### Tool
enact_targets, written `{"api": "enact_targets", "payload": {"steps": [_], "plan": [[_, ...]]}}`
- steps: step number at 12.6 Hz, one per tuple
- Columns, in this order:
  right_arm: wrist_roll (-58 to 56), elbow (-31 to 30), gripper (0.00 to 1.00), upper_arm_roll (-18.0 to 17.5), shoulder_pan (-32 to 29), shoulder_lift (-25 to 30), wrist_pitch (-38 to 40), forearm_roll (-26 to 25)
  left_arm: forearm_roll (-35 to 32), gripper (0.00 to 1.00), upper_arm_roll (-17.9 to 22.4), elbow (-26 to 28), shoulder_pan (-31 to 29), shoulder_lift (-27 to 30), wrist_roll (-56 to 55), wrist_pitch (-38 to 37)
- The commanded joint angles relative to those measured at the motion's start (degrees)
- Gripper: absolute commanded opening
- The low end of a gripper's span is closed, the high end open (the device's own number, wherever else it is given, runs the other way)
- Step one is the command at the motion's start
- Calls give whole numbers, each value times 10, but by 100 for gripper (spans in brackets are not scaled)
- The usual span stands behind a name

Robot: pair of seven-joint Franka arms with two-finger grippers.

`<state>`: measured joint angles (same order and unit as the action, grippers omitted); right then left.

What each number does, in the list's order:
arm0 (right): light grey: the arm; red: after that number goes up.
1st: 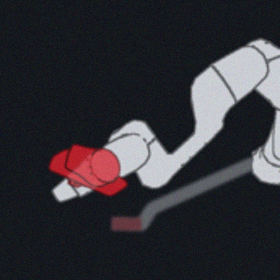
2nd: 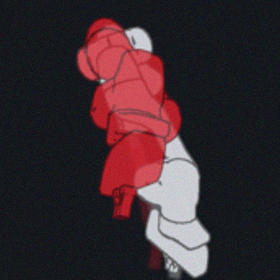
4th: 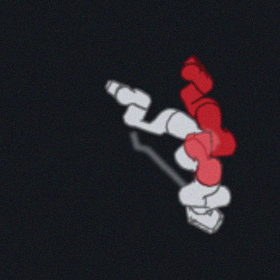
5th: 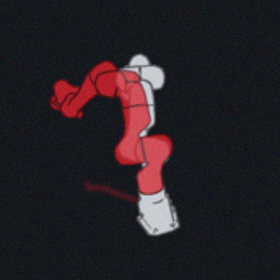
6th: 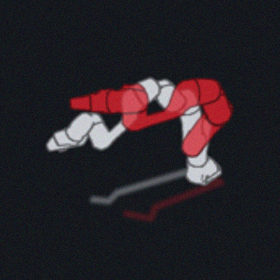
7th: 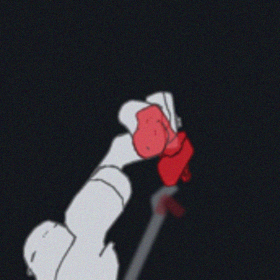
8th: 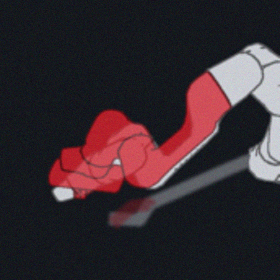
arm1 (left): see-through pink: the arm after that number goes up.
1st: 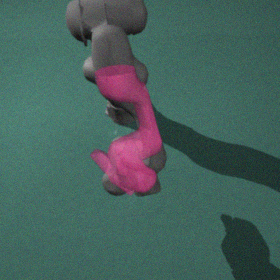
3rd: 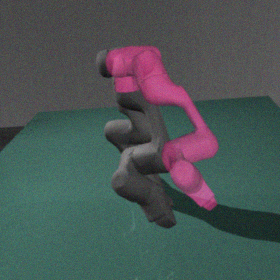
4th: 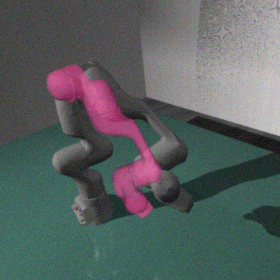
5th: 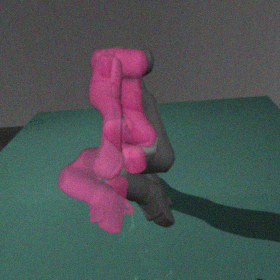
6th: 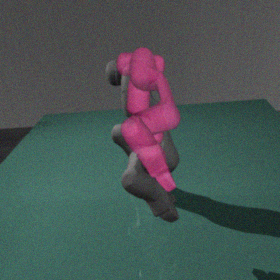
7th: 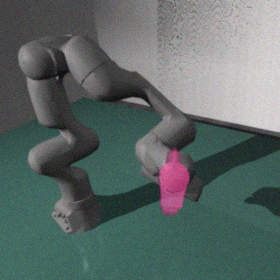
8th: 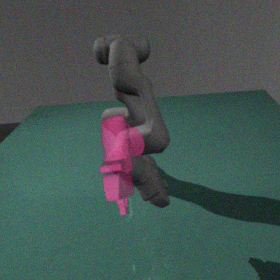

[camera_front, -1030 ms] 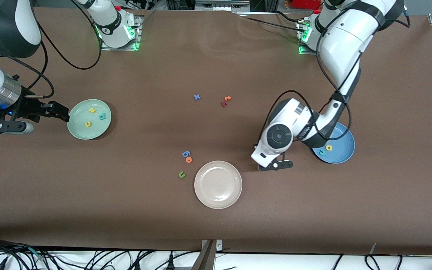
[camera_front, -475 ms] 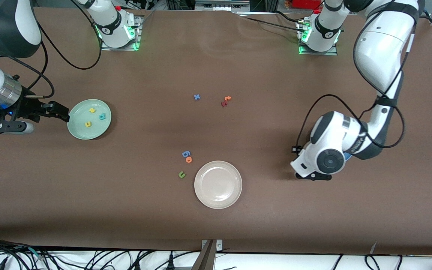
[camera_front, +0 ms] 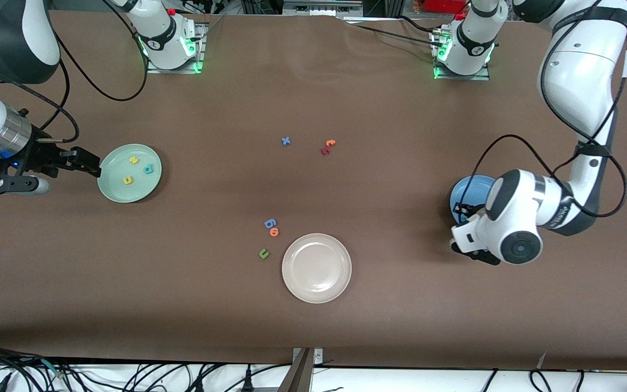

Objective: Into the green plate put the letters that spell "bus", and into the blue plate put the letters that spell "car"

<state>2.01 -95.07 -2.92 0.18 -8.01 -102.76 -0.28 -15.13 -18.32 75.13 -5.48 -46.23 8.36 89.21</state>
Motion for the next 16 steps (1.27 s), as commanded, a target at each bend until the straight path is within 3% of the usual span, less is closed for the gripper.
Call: {"api": "enact_targets", "payload": {"steps": [1, 2, 3, 4, 8, 12, 14, 16], "plan": [[-3, 14, 100, -3, -3, -7, 5, 0, -22, 4, 15, 3, -15, -1, 108, -7], [-3, 14, 100, -3, -3, -6, 5, 0, -34, 4, 21, 4, -15, -4, 129, -5], [-3, 14, 100, -3, -4, -7, 5, 0, -38, 19, 21, 4, -15, -9, 134, -4], [-3, 14, 100, -3, -4, -6, 6, 0, -38, 99, 21, 5, -15, -11, 149, -3], [-3, 14, 100, -3, -4, -7, 6, 0, -28, 100, 20, -1, -15, -2, 148, -7], [-3, 14, 100, -3, -4, -6, 6, 0, -11, 100, 20, -2, -37, 44, 121, -37], [-3, 14, 100, -3, -4, -7, 5, 0, -3, 100, 20, 18, -42, 94, 62, -44], [-3, 14, 100, -3, -4, -7, 5, 0, -3, 100, 22, 78, -34, 176, 13, -41]]}}
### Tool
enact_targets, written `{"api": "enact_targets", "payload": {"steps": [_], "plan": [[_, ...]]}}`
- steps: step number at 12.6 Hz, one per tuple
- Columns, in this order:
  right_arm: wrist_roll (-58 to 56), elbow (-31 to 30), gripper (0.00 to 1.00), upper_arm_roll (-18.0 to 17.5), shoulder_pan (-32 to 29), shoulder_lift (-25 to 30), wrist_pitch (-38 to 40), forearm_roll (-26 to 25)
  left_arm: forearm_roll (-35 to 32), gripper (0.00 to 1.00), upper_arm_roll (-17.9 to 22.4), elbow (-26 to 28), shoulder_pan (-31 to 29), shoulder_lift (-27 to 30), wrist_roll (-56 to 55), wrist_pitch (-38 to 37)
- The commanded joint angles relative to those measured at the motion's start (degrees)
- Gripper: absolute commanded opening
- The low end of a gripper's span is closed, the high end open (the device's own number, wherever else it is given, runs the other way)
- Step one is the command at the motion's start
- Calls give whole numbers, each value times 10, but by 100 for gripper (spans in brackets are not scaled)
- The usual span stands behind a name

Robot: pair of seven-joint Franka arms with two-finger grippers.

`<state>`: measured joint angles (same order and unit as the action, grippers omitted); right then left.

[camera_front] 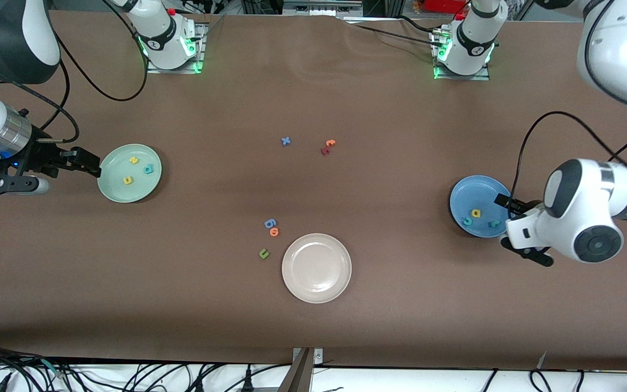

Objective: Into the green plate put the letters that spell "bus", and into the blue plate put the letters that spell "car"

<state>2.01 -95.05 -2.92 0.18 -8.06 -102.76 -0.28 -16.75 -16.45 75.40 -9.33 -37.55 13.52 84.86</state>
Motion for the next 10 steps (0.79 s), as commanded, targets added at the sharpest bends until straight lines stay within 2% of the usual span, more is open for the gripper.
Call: {"api": "enact_targets", "payload": {"steps": [1, 3, 5, 8, 10], "plan": [[-3, 14, 100, -3, -4, -6, 6, 0, 13, 100, 8, 98, 11, 125, -46, 3], [-3, 14, 100, -3, -4, -6, 5, 0, 59, 100, 59, 142, 38, 202, -47, 12], [-3, 14, 100, -3, -4, -6, 5, 0, 135, 100, 129, 145, 69, 239, -78, 12], [-3, 14, 100, -3, -3, -6, 5, -5, 138, 100, 144, 148, 78, 282, -98, 11], [-3, 14, 100, -3, -3, -6, 5, -15, 139, 100, 168, 148, 98, 315, -67, 1]]}}
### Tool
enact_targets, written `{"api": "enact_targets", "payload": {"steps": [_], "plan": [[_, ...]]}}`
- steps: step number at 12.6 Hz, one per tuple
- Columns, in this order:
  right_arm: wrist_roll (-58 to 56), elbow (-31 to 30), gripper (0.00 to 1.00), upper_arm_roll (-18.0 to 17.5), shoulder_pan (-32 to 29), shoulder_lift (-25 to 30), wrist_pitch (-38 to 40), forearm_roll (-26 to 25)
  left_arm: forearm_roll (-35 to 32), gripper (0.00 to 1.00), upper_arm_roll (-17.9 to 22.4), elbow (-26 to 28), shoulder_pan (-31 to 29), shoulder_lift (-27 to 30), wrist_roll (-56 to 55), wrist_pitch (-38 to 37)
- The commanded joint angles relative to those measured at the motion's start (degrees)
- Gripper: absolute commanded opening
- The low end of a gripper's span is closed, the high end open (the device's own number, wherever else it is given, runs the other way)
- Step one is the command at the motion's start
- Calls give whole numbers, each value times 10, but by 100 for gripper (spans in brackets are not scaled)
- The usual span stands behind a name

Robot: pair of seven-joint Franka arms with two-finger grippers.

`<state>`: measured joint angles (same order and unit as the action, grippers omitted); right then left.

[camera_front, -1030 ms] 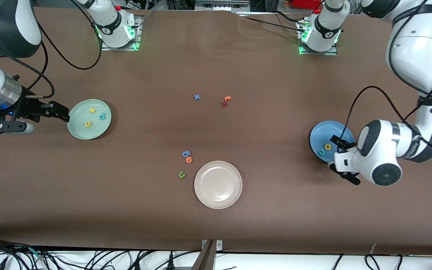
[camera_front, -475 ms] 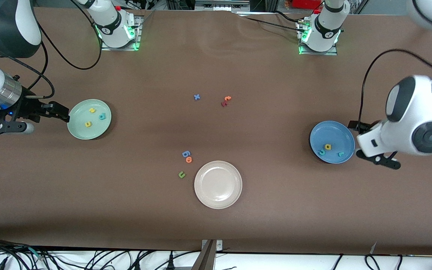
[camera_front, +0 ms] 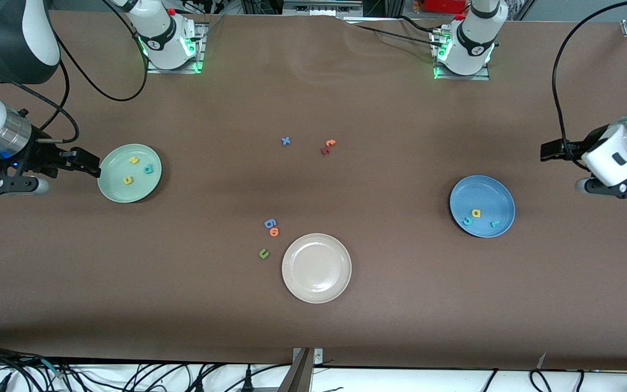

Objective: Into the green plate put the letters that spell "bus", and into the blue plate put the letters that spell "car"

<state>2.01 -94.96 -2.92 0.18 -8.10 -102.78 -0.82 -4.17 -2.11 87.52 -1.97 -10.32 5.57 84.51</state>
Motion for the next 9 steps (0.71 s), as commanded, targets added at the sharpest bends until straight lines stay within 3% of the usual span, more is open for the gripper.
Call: {"api": "enact_targets", "payload": {"steps": [1, 4, 9], "plan": [[-3, 14, 100, -4, -3, -5, 6, -10, 14, 100, 26, 25, 26, 53, 19, 0], [-3, 14, 100, -4, -3, -5, 6, -10, 14, 100, 27, 17, 30, 79, 20, 2], [-3, 13, 100, -4, -3, -5, 7, -10, 35, 100, 26, 16, 14, 75, 23, -1]]}}
